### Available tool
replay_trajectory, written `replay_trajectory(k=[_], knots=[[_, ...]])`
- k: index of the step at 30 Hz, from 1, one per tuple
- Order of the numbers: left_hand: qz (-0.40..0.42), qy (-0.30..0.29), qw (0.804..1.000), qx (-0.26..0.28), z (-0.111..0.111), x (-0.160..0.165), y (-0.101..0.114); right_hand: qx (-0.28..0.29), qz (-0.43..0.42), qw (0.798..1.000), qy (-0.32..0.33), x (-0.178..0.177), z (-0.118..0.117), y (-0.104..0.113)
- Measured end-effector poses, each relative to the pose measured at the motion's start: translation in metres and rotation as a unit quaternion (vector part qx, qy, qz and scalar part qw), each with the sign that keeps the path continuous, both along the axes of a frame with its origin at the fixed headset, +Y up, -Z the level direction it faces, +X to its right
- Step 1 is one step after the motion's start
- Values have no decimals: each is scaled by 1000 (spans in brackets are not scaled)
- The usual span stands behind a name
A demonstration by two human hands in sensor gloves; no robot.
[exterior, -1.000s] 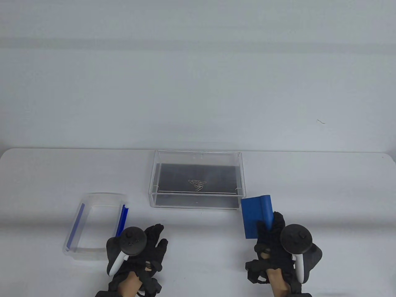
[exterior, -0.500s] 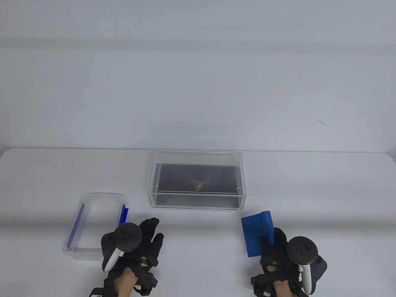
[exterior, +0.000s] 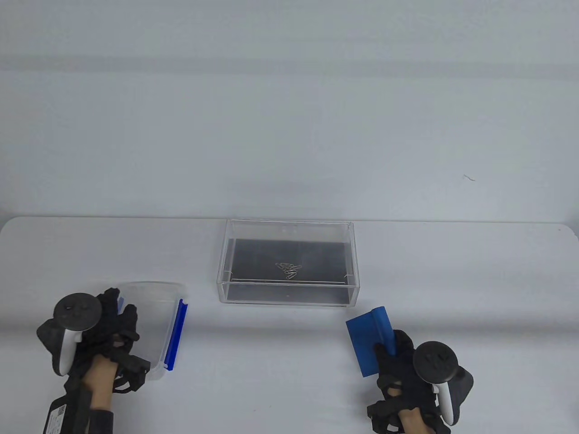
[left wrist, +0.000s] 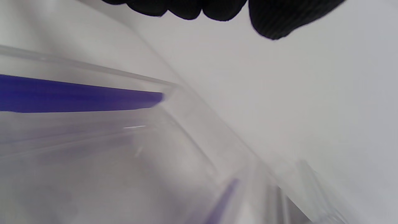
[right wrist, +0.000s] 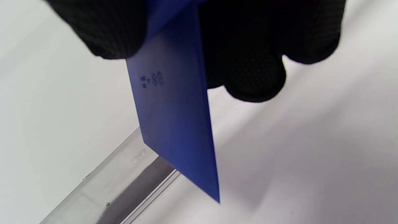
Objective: Scrape paper clips from drawer organizer into plastic box
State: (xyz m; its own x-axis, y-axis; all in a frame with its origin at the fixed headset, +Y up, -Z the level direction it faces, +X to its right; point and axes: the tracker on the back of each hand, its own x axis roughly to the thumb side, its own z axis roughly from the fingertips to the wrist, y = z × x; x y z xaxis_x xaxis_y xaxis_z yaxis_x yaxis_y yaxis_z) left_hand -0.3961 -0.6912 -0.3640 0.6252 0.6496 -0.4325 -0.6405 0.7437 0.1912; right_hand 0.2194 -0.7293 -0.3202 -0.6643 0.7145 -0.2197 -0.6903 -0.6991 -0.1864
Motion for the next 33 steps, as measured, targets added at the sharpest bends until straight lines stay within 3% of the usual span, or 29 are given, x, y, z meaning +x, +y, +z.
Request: replay_trajectory(k=[4, 11, 17, 22, 26, 33], knots=[[48, 50, 996, -62, 4, -33, -32, 6, 5, 1000, 9, -5, 0, 3], [70, 56, 974, -208, 4, -51, -79, 5, 12, 1000, 8, -6, 0, 4], [74, 39, 965, -250, 0, -49, -83, 7, 14, 1000, 5, -5, 0, 4], [109, 37, 967, -227, 2, -45, -86, 8, 18, 1000, 4, -5, 0, 5], [214, 56, 963, -152, 9, -36, -80, 11, 15, 1000, 0, -2, 0, 6], [294, 18, 952, -85, 17, -2, -42, 9, 10, 1000, 1, -2, 2, 6]])
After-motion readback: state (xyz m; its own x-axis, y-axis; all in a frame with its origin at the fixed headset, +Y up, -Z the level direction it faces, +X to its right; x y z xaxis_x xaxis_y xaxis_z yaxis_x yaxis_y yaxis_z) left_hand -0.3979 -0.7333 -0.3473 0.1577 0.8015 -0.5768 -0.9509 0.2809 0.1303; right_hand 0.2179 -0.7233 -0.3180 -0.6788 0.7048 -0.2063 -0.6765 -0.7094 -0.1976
